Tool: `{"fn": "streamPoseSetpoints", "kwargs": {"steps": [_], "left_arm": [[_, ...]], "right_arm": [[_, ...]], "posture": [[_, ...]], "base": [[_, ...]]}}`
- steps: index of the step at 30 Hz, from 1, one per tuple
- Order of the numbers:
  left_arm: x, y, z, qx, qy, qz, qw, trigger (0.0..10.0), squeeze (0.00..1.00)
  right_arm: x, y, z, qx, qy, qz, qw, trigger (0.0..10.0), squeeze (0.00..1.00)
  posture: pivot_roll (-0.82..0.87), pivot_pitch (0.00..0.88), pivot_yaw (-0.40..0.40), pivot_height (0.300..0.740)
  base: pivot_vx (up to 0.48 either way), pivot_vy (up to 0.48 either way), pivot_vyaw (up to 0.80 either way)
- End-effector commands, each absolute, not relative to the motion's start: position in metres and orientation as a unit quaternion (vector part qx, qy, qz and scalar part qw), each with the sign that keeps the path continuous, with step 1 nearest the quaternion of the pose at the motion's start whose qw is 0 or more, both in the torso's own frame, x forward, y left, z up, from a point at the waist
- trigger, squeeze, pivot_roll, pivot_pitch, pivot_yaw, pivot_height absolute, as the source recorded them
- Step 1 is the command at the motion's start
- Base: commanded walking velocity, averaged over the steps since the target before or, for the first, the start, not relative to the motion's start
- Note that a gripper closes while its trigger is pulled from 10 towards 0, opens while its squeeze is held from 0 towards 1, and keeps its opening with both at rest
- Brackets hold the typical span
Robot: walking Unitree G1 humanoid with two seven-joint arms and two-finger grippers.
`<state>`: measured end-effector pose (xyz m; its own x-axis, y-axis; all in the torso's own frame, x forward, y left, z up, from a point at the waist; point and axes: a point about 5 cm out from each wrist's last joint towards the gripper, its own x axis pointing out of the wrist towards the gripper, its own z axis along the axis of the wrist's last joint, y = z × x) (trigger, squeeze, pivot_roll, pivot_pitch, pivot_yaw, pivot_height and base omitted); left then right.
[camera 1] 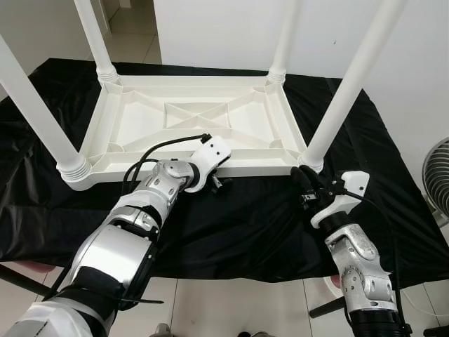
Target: Building children table
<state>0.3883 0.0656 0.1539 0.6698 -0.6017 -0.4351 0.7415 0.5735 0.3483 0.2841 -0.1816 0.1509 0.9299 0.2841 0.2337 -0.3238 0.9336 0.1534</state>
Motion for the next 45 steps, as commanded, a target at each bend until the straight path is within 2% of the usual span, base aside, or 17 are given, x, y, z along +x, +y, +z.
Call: {"fn": "streamPoseSetpoints", "kwargs": {"steps": [1,10,19,28,30,36,42,43,44,45], "left_arm": [[0.397,0.072,0.156,0.280,0.114,-0.266,0.915,0.0,0.00],[0.397,0.069,0.157,0.270,0.112,-0.267,0.918,0.0,0.00],[0.399,0.069,0.163,0.240,0.101,-0.234,0.937,0.0,0.00],[0.394,0.050,0.161,0.201,0.085,-0.223,0.950,0.0,0.00],[0.383,0.027,0.156,0.183,0.081,-0.248,0.948,0.0,0.00],[0.370,0.011,0.149,0.178,0.073,-0.262,0.946,0.0,0.00],[0.375,0.027,0.151,0.188,0.064,-0.215,0.956,0.0,0.00],[0.376,0.030,0.151,0.189,0.067,-0.210,0.957,0.9,0.00],[0.376,0.030,0.151,0.189,0.067,-0.210,0.957,0.9,0.00],[0.378,0.035,0.153,0.195,0.069,-0.200,0.958,10.0,0.00]], "right_arm": [[0.281,-0.187,0.151,0.089,-0.100,0.145,0.980,10.0,0.00],[0.279,-0.188,0.150,0.087,-0.098,0.140,0.981,10.0,0.00],[0.279,-0.184,0.150,0.085,-0.094,0.142,0.982,10.0,0.00],[0.282,-0.182,0.151,0.082,-0.095,0.139,0.982,10.0,0.00],[0.285,-0.180,0.151,0.080,-0.095,0.139,0.983,10.0,0.00],[0.287,-0.177,0.152,0.078,-0.095,0.140,0.982,10.0,0.00],[0.287,-0.175,0.152,0.079,-0.096,0.137,0.983,10.0,0.00],[0.287,-0.175,0.152,0.079,-0.097,0.138,0.983,10.0,0.00],[0.287,-0.175,0.152,0.079,-0.097,0.138,0.983,10.0,0.00],[0.288,-0.175,0.151,0.080,-0.097,0.138,0.983,10.0,0.00]], "posture": [[0.00,0.101,0.022,0.740],[0.00,0.105,0.027,0.740],[0.01,0.108,0.020,0.740],[0.01,0.110,0.015,0.740],[0.02,0.111,0.012,0.740],[0.03,0.115,0.011,0.740],[0.03,0.115,0.013,0.740],[0.03,0.115,0.013,0.740],[0.03,0.115,0.013,0.740],[0.03,0.113,0.015,0.740]], "base": [[0.000,0.000,0.00],[0.000,0.000,0.00],[0.000,0.000,0.00],[0.000,0.000,0.00],[0.000,0.000,0.00],[0.000,0.000,0.00],[0.000,0.000,0.00],[0.000,0.000,0.00],[0.000,0.000,0.00],[0.000,0.000,0.00]]}}
